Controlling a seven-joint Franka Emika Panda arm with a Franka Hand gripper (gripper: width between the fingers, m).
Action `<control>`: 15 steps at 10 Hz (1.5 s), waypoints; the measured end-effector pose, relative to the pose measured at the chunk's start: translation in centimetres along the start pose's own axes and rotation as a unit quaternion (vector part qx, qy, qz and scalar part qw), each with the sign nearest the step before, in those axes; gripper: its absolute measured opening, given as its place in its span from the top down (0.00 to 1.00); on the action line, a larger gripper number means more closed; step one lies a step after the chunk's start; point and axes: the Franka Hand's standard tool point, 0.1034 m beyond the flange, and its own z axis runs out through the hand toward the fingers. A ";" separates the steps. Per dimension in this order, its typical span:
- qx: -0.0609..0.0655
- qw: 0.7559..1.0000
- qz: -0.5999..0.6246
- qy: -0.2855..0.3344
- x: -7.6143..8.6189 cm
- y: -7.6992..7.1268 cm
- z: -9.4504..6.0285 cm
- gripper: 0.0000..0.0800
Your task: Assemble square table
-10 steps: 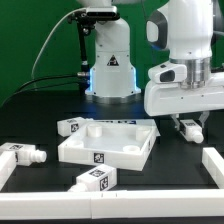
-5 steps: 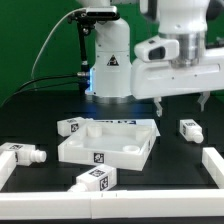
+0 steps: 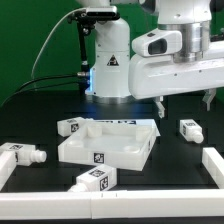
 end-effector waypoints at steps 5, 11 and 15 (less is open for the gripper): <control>0.009 0.998 0.030 -0.048 6.7 8.5 -1.5 0.19; 0.010 0.998 0.028 -0.051 7.5 9.1 -1.5 0.19; 0.005 0.996 0.081 -0.044 9.9 16.0 0.1 0.19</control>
Offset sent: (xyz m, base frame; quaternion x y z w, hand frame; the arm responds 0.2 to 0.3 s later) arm 0.0869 -0.0537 0.0135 0.0002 -0.0526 0.0419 0.9977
